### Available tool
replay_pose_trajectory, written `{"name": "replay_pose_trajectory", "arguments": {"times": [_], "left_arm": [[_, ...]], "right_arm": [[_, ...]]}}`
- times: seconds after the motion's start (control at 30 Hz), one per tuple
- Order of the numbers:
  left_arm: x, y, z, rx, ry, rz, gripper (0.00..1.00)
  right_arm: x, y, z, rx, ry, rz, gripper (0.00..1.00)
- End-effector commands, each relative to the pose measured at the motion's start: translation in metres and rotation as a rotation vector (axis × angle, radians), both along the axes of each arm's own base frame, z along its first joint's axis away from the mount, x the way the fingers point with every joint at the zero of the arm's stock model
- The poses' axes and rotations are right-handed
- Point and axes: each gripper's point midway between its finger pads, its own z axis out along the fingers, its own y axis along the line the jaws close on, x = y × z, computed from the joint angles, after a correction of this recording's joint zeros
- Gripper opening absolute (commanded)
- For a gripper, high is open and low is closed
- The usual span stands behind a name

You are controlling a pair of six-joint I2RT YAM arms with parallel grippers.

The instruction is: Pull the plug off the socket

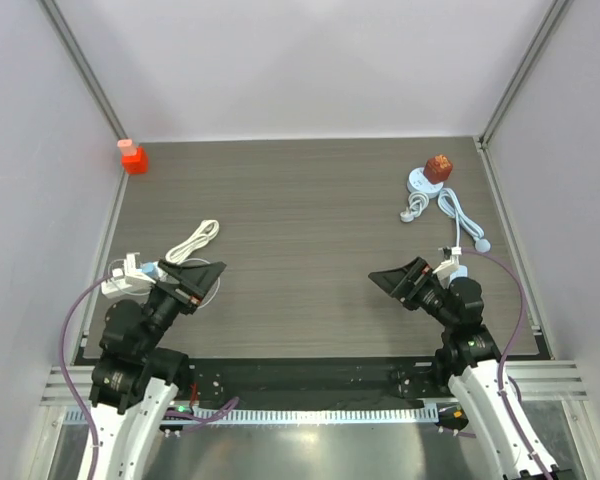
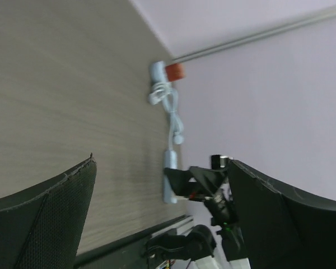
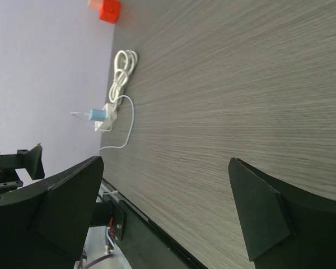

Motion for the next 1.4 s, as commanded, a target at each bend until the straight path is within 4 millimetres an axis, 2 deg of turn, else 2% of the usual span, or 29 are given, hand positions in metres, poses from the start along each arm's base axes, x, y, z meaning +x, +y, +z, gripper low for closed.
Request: {"name": "replay_pose_trajectory", "arguments": {"times": [0.0,0.07,0.13,0.2,0.23,0.33,0.37,0.4,0.43,0.5,0.57,0.6,0.7,0.73,0.77,0.8,0.83,0.87,0.93,0.97,1.0,1.03,1.1,1.17,1.2,1.27,1.3,1.33,1.37], "left_arm": [[-0.002,0.021,-0.072,0.140,0.341,0.107,1.00],[-0.001,0.024,-0.080,0.167,0.392,0.123,1.00],[0.009,0.013,-0.066,0.176,0.308,0.064,1.00],[0.021,0.007,-0.062,0.211,0.271,0.033,1.00],[0.028,0.017,-0.058,0.218,0.281,0.100,1.00],[0.036,0.046,-0.069,0.212,0.435,0.291,1.00],[0.043,0.056,-0.063,0.244,0.405,0.349,1.00],[0.054,0.070,-0.047,0.302,0.324,0.414,1.00],[0.056,0.070,-0.045,0.318,0.308,0.412,1.00],[0.064,0.093,-0.025,0.381,0.247,0.537,0.99],[0.073,0.101,-0.005,0.447,0.161,0.574,1.00],[0.080,0.101,0.012,0.453,0.093,0.584,1.00],[0.100,0.107,0.032,0.546,0.034,0.628,1.00],[0.115,0.110,0.023,0.616,0.074,0.634,1.00],[0.123,0.112,0.022,0.645,0.086,0.648,1.00],[0.131,0.118,0.037,0.660,0.074,0.695,1.00],[0.141,0.122,0.035,0.699,0.094,0.708,1.00],[0.157,0.124,0.024,0.787,0.135,0.709,1.00],[0.178,0.138,0.036,0.823,0.137,0.784,1.00],[0.196,0.142,0.020,0.898,0.182,0.770,1.00],[0.209,0.144,0.031,0.894,0.152,0.794,1.00],[0.220,0.153,0.029,0.915,0.156,0.811,1.00],[0.251,0.160,0.009,0.960,0.185,0.793,1.00],[0.276,0.175,0.010,0.965,0.176,0.780,1.00],[0.294,0.180,-0.005,1.025,0.176,0.757,1.00],[0.316,0.197,0.000,1.061,0.137,0.735,1.00],[0.330,0.204,-0.024,1.102,0.178,0.693,1.00],[0.337,0.222,-0.024,1.102,0.190,0.694,1.00],[0.350,0.222,-0.018,1.087,0.171,0.638,1.00]], "right_arm": [[0.005,-0.006,0.005,-0.073,-0.026,-0.015,1.00],[0.003,-0.004,0.005,-0.094,-0.037,0.013,1.00],[0.002,-0.003,0.005,-0.102,-0.046,0.025,1.00],[0.002,-0.003,0.007,-0.116,-0.066,0.032,1.00],[0.002,-0.004,0.009,-0.123,-0.079,0.034,1.00],[0.002,-0.004,0.014,-0.146,-0.111,0.046,1.00],[0.002,-0.003,0.015,-0.149,-0.118,0.052,1.00],[0.002,-0.003,0.015,-0.156,-0.124,0.054,1.00],[0.003,-0.003,0.016,-0.159,-0.126,0.054,1.00],[0.003,-0.003,0.018,-0.162,-0.130,0.056,1.00],[0.004,-0.002,0.021,-0.166,-0.135,0.064,1.00],[0.004,-0.002,0.022,-0.168,-0.138,0.071,1.00],[0.005,0.000,0.027,-0.169,-0.155,0.081,1.00],[0.005,0.001,0.027,-0.165,-0.155,0.086,1.00],[0.004,0.002,0.028,-0.161,-0.161,0.093,1.00],[0.005,0.003,0.030,-0.154,-0.171,0.097,1.00],[0.003,0.004,0.032,-0.149,-0.177,0.109,1.00],[0.003,0.005,0.033,-0.142,-0.179,0.114,1.00],[0.001,0.009,0.038,-0.128,-0.195,0.139,1.00],[0.000,0.010,0.039,-0.122,-0.197,0.144,1.00],[-0.001,0.011,0.039,-0.120,-0.198,0.153,1.00],[-0.002,0.012,0.040,-0.117,-0.199,0.160,1.00],[-0.003,0.013,0.041,-0.117,-0.203,0.168,1.00],[-0.004,0.014,0.043,-0.120,-0.212,0.184,1.00],[-0.005,0.015,0.048,-0.126,-0.230,0.194,1.00],[-0.007,0.017,0.052,-0.132,-0.247,0.218,1.00],[-0.008,0.018,0.060,-0.142,-0.273,0.235,1.00],[-0.008,0.019,0.064,-0.149,-0.281,0.243,0.99],[-0.006,0.019,0.065,-0.155,-0.278,0.247,1.00]]}}
